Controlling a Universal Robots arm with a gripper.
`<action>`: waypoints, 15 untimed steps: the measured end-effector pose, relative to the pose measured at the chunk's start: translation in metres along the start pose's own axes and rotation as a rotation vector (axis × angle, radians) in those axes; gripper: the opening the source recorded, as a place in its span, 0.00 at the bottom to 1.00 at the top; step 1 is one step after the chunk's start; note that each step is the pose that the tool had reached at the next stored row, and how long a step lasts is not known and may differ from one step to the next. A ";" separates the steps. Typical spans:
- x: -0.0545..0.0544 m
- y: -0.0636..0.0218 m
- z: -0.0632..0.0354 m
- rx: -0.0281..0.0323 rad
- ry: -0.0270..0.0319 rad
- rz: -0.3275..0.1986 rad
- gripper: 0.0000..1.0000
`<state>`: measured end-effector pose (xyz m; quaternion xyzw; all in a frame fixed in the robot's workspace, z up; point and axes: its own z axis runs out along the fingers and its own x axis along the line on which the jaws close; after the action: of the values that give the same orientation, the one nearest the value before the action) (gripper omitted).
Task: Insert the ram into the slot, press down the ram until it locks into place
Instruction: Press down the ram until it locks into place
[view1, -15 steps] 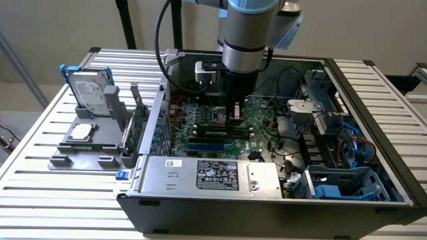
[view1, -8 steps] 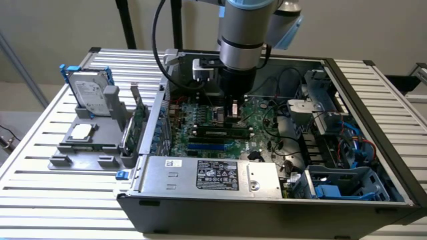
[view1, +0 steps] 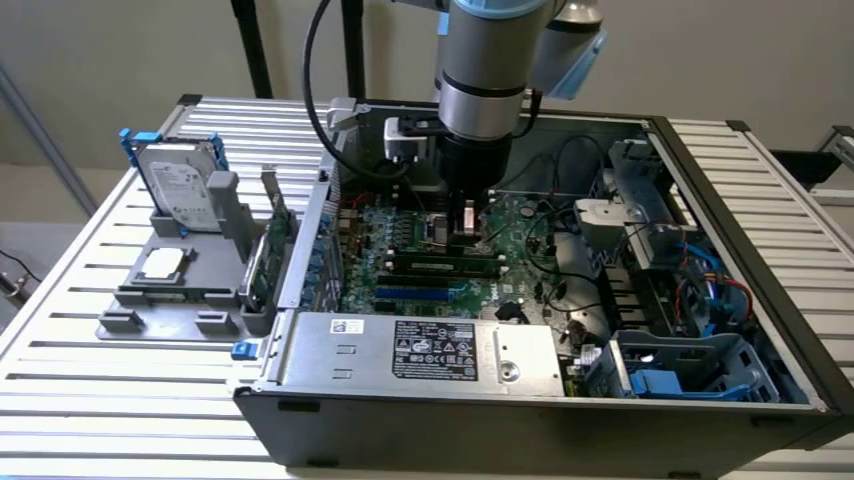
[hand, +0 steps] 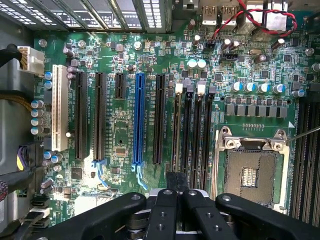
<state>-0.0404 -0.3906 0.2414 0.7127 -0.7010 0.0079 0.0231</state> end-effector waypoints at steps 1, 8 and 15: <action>0.000 0.0001 0.0000 0.0000 0.0000 0.000 0.11; -0.001 0.0039 0.0022 0.0000 0.0000 0.000 0.11; -0.002 0.0038 0.0108 0.0000 0.0004 0.000 0.11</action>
<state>-0.0445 -0.3889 0.2306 0.7127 -0.7010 0.0081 0.0232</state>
